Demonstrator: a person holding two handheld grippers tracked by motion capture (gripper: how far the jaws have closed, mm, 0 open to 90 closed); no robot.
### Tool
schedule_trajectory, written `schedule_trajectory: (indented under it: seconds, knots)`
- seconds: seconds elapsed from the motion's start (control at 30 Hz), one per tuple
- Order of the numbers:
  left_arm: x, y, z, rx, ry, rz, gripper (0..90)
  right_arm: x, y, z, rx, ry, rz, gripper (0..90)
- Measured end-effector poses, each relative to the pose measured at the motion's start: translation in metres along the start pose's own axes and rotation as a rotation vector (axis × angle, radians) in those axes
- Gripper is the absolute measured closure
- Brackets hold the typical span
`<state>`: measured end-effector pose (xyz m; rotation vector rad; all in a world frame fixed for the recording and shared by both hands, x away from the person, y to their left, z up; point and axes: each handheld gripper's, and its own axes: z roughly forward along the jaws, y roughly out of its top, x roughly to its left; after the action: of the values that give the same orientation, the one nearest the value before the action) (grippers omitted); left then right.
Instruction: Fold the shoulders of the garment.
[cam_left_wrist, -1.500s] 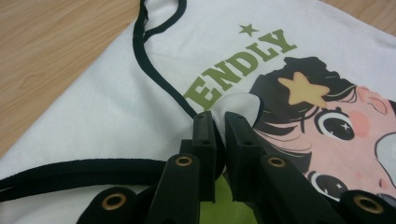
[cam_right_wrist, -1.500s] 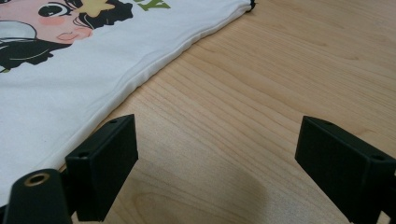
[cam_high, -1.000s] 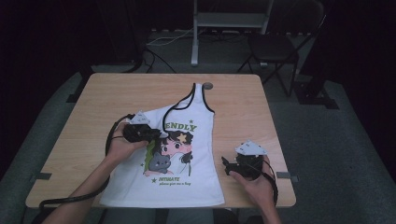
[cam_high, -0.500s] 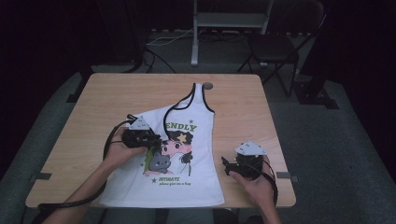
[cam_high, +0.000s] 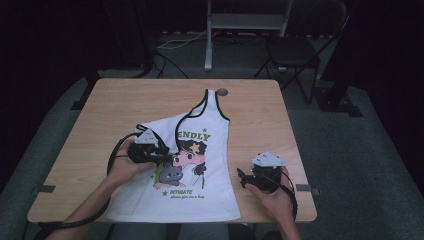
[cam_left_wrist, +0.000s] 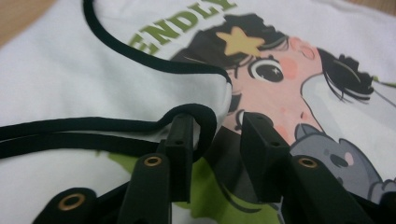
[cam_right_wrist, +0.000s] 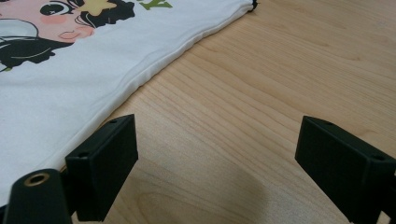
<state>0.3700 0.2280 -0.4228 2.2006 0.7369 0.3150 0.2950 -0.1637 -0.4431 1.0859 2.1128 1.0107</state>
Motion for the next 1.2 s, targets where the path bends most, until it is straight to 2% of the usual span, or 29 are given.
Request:
schedule_trajectory:
  seconds: [0.2,0.27,0.33,0.47,0.57,0.67,0.8,1.03,1.2]
  knots:
    - [0.016,0.007,-0.020,-0.051,0.027,-0.032,55.5,0.000,0.000,0.000,-0.001,0.002,0.000,12.4]
    - [0.022,0.012,-0.024,-0.065,0.041,-0.059,53.7,0.000,0.000,0.000,0.001,0.002,0.001,12.4]
    - [0.028,0.017,-0.022,-0.061,0.063,-0.080,52.0,0.000,0.000,0.001,0.006,0.002,-0.001,12.4]
    - [0.034,0.026,-0.007,-0.010,0.107,-0.078,51.6,0.001,0.000,0.000,0.002,0.002,-0.002,12.4]
    - [0.033,0.032,0.007,0.023,0.125,-0.059,50.5,0.000,0.000,0.000,0.001,0.005,0.001,12.4]
    - [0.028,0.034,0.013,0.052,0.130,-0.022,50.4,0.000,0.000,0.000,0.002,0.006,0.000,12.4]
    - [0.019,0.033,0.017,0.073,0.120,0.021,49.5,0.000,0.000,0.000,0.001,0.006,0.001,12.4]
    - [0.012,0.027,0.022,0.125,0.146,0.097,49.3,0.001,0.000,0.000,0.005,0.003,-0.004,12.4]
    - [0.010,0.023,0.028,0.125,0.149,0.097,47.9,0.001,0.000,0.001,0.005,0.004,-0.004,12.4]
